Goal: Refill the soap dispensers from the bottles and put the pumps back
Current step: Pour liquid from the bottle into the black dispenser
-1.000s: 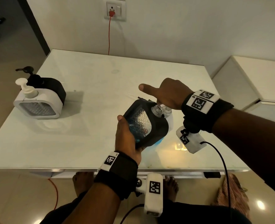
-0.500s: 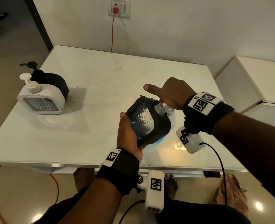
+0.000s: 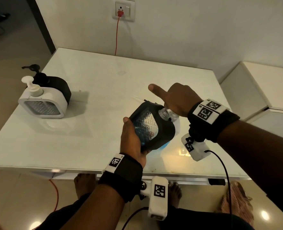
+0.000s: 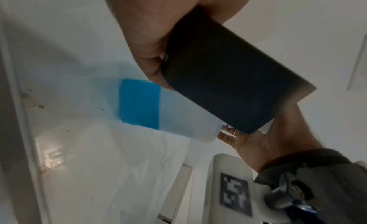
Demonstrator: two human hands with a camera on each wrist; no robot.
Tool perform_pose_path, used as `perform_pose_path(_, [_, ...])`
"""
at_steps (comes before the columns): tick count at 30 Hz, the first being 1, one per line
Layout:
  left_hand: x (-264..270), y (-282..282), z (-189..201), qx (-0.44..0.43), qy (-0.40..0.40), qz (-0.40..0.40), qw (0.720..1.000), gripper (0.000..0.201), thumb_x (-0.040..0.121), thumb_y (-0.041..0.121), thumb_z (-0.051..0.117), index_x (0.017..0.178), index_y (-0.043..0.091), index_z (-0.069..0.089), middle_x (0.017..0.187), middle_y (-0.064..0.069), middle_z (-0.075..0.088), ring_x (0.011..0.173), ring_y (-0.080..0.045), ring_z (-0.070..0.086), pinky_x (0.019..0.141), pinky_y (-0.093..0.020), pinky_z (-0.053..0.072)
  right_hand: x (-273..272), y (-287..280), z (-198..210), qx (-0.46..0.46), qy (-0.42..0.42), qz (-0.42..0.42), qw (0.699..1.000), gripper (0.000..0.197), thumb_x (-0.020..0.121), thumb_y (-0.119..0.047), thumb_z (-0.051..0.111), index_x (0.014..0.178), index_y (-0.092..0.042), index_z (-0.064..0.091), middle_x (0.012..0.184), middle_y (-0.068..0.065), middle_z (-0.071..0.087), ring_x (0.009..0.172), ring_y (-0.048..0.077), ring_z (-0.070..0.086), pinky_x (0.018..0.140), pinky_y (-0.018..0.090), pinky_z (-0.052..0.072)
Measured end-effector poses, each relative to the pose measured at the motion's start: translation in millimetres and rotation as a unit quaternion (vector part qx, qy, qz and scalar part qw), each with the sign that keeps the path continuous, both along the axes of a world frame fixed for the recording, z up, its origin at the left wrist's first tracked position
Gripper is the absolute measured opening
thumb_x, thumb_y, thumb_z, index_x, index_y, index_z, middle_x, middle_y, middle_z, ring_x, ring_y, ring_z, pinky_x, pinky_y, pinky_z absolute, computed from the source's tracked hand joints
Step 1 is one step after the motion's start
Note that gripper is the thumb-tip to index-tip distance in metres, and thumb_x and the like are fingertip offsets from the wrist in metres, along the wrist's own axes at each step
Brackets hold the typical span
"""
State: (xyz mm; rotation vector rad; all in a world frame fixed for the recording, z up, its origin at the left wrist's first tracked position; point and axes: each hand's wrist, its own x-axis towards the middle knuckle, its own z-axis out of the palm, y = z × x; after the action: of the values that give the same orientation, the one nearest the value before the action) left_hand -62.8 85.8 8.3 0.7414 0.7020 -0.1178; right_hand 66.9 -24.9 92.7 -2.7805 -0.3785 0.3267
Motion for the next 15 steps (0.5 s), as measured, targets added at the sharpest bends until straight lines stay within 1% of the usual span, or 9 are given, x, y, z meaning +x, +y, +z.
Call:
perform_pose_path(1, [0, 0, 0, -0.002, 0.001, 0.001, 1.0, 0.06, 0.104, 0.071, 0.029, 0.137, 0.035, 0.063, 0.131, -0.008, 0.071, 0.117, -0.033, 0.069, 0.068, -0.037, 0.063, 1, 1, 2, 0.008, 0.011, 0.006, 1.0, 0.113, 0.064, -0.101, 0.01, 0.071, -0.005, 0.07, 0.071, 0.007, 0.072, 0.073, 0.024, 0.068, 0.082, 0.04, 0.05])
perform_pose_path(2, [0, 1, 0, -0.004, 0.001, 0.001, 1.0, 0.06, 0.104, 0.071, 0.029, 0.137, 0.035, 0.063, 0.132, -0.007, 0.071, 0.117, -0.033, 0.069, 0.068, -0.037, 0.063, 2, 1, 4, 0.016, 0.02, 0.01, 1.0, 0.118, 0.064, -0.1, 0.006, 0.075, -0.002, 0.072, 0.072, 0.007, 0.073, 0.074, 0.023, 0.068, 0.083, 0.04, 0.049])
perform_pose_path(5, [1, 1, 0, -0.004, -0.003, -0.002, 1.0, 0.06, 0.104, 0.07, 0.029, 0.138, 0.035, 0.062, 0.132, -0.008, 0.07, 0.117, -0.033, 0.069, 0.068, -0.036, 0.063, 4, 1, 6, 0.021, 0.035, 0.013, 0.999, 0.121, 0.069, -0.097, 0.007, 0.082, 0.004, 0.073, 0.076, 0.01, 0.075, 0.078, 0.026, 0.069, 0.082, 0.038, 0.047])
perform_pose_path(7, [0, 1, 1, -0.006, -0.005, -0.003, 1.0, 0.059, 0.104, 0.069, 0.028, 0.137, 0.034, 0.062, 0.13, -0.008, 0.07, 0.116, -0.033, 0.069, 0.067, -0.036, 0.063, 5, 0, 2, 0.013, 0.023, 0.011, 1.0, 0.117, 0.071, -0.098, 0.013, 0.079, 0.002, 0.073, 0.074, 0.009, 0.074, 0.077, 0.026, 0.069, 0.081, 0.039, 0.047])
perform_pose_path(9, [0, 0, 2, -0.005, -0.007, -0.006, 1.0, 0.058, 0.105, 0.068, 0.028, 0.136, 0.033, 0.062, 0.129, -0.008, 0.071, 0.115, -0.033, 0.069, 0.066, -0.035, 0.063, 6, 0, -2, -0.004, -0.002, 0.004, 1.0, 0.105, 0.075, -0.095, 0.023, 0.072, -0.003, 0.071, 0.071, 0.008, 0.072, 0.075, 0.025, 0.067, 0.081, 0.041, 0.05])
perform_pose_path(11, [0, 0, 2, -0.001, -0.007, -0.007, 1.0, 0.058, 0.105, 0.068, 0.027, 0.136, 0.033, 0.062, 0.128, -0.008, 0.071, 0.115, -0.033, 0.069, 0.067, -0.035, 0.063, 4, -1, -6, -0.01, -0.026, -0.009, 1.0, 0.095, 0.078, -0.092, 0.027, 0.066, -0.007, 0.066, 0.07, 0.007, 0.069, 0.074, 0.027, 0.066, 0.08, 0.042, 0.051])
perform_pose_path(13, [0, 1, 2, 0.0, -0.005, -0.004, 1.0, 0.058, 0.105, 0.068, 0.028, 0.137, 0.034, 0.062, 0.13, -0.007, 0.071, 0.117, -0.033, 0.069, 0.072, -0.037, 0.064, 1, -1, -7, -0.014, -0.044, -0.012, 0.999, 0.093, 0.079, -0.092, 0.026, 0.064, -0.008, 0.062, 0.069, 0.007, 0.067, 0.073, 0.028, 0.065, 0.081, 0.043, 0.052])
perform_pose_path(15, [0, 1, 2, 0.001, 0.0, -0.004, 1.0, 0.058, 0.105, 0.069, 0.028, 0.138, 0.034, 0.061, 0.132, -0.007, 0.07, 0.118, -0.033, 0.068, 0.078, -0.041, 0.064, 0, -1, -6, -0.012, -0.038, -0.009, 0.999, 0.097, 0.074, -0.096, 0.021, 0.063, -0.008, 0.062, 0.067, 0.007, 0.067, 0.071, 0.027, 0.065, 0.084, 0.045, 0.052])
